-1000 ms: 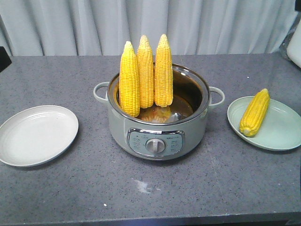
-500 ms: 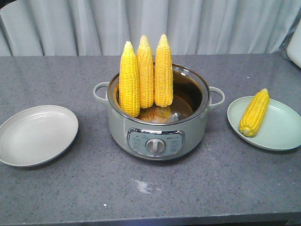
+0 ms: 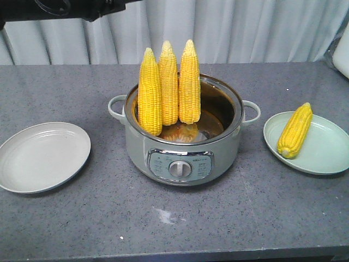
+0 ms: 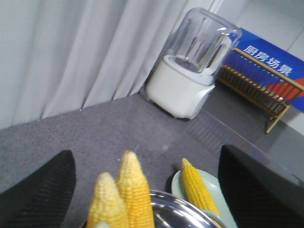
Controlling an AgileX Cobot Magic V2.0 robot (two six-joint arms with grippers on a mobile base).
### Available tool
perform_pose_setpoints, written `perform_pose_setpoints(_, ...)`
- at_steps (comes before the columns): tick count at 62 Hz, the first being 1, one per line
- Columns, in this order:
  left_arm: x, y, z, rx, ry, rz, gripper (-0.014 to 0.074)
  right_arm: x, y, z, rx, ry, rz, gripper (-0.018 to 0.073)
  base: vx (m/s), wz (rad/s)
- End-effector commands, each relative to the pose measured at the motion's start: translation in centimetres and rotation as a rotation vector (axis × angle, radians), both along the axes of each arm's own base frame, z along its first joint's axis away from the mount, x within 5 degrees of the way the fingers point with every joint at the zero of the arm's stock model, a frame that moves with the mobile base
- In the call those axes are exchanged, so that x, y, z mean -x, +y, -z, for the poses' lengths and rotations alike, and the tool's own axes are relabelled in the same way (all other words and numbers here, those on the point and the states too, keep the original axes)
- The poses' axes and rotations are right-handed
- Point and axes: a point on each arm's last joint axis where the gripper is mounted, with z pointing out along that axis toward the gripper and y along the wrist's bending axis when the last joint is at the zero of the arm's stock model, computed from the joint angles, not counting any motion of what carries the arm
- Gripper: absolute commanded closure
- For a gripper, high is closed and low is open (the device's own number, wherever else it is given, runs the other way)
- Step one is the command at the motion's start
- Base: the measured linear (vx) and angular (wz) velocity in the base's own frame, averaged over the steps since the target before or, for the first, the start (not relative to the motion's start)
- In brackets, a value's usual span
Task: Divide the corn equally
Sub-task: 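Release the cob, raise the right gripper, move left gripper over pot, then grasp the corn cob nearest the cream plate with the left gripper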
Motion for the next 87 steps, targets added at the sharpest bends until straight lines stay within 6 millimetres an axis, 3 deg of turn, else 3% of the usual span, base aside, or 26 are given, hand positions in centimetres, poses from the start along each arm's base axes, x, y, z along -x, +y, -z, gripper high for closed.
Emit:
perform_pose_setpoints(1, 0.4, -0.1, -2.1, 0.057, -0.038, -0.033, 0.0003, 0.8, 0.4, -0.6, 0.008, -0.024, -0.016, 0.0568, 0.00, 0.00)
perform_pose_setpoints(11, -1.2, -0.5, 0.6, 0.048, 0.028, -0.026, 0.0003, 0.8, 0.4, -0.6, 0.008, -0.024, -0.016, 0.0568, 0.00, 0.00)
perform_pose_setpoints(35, -1.7, -2.6, 4.1, -0.077, 0.091, 0.066, 0.0003, 0.8, 0.3, -0.6, 0.009, -0.024, -0.015, 0.0568, 0.00, 0.00)
perform_pose_setpoints(59, -1.4, -2.6, 4.8, -0.137, 0.112, 0.114, 0.0020, 0.8, 0.3, -0.6, 0.011, -0.023, -0.013, 0.0568, 0.00, 0.00)
perform_pose_setpoints(71, -1.4, -2.6, 4.9, -0.138, 0.113, 0.116, 0.0138, 0.8, 0.3, -0.6, 0.011, -0.023, -0.013, 0.0568, 0.00, 0.00)
perform_pose_setpoints(87, -1.2, -2.7, 4.9, -0.140, 0.119, 0.137, 0.0445, 0.8, 0.3, -0.6, 0.011, -0.023, -0.013, 0.0568, 0.00, 0.00)
